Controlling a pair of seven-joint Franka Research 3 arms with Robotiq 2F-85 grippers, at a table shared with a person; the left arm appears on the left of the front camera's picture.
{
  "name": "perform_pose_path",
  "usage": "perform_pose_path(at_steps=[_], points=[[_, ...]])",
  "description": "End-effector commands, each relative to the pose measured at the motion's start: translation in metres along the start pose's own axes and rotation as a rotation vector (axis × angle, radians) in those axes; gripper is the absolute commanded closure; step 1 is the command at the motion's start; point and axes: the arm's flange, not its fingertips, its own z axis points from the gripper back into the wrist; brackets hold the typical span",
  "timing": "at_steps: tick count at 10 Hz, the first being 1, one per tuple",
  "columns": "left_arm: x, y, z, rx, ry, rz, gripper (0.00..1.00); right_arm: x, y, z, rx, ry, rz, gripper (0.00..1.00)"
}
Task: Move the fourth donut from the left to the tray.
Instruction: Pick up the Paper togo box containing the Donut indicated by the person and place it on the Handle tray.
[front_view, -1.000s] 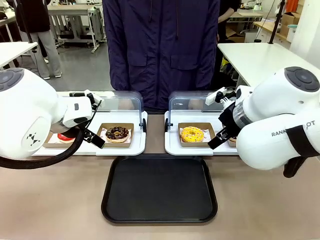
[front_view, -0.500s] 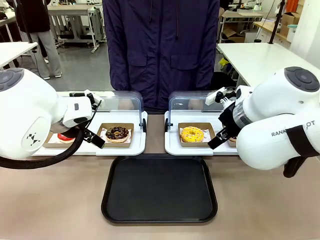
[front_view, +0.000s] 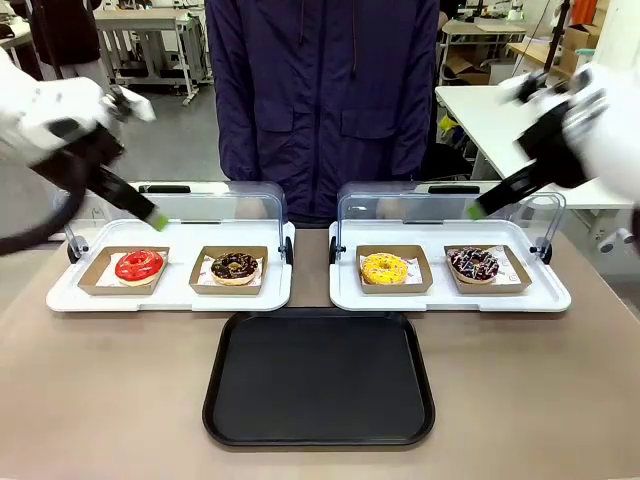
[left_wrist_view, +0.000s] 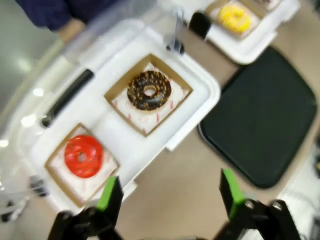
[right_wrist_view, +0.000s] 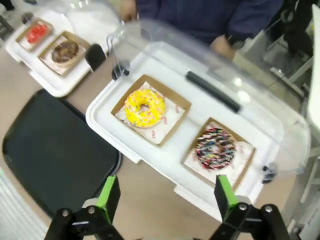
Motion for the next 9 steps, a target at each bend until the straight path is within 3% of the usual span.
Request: perform_pose_path(at_steps=[1,3,6,9], points=[[-0.02,0.046,0.034,-0.111,-0.002,-0.119,0.0,-0.023,-0.062,0.043,0.118,-0.08,0.052,0.0],[-0.049,0.087,0.066,-0.176,-0.068,-0.23,0.0,-0.058,-0.128,0.074,0.19,-0.173,0.107,0.0],[-0.111,0.134,0.097,-0.193,-0.18,-0.285,0.0,-0.121,-0.195,0.096,0.289,-0.323,0.153,0.0],[-0.157,0.168,0.099,-0.212,-0.304,-0.194,0.0,-0.149,-0.218,0.101,0.289,-0.394,0.172,0.0]])
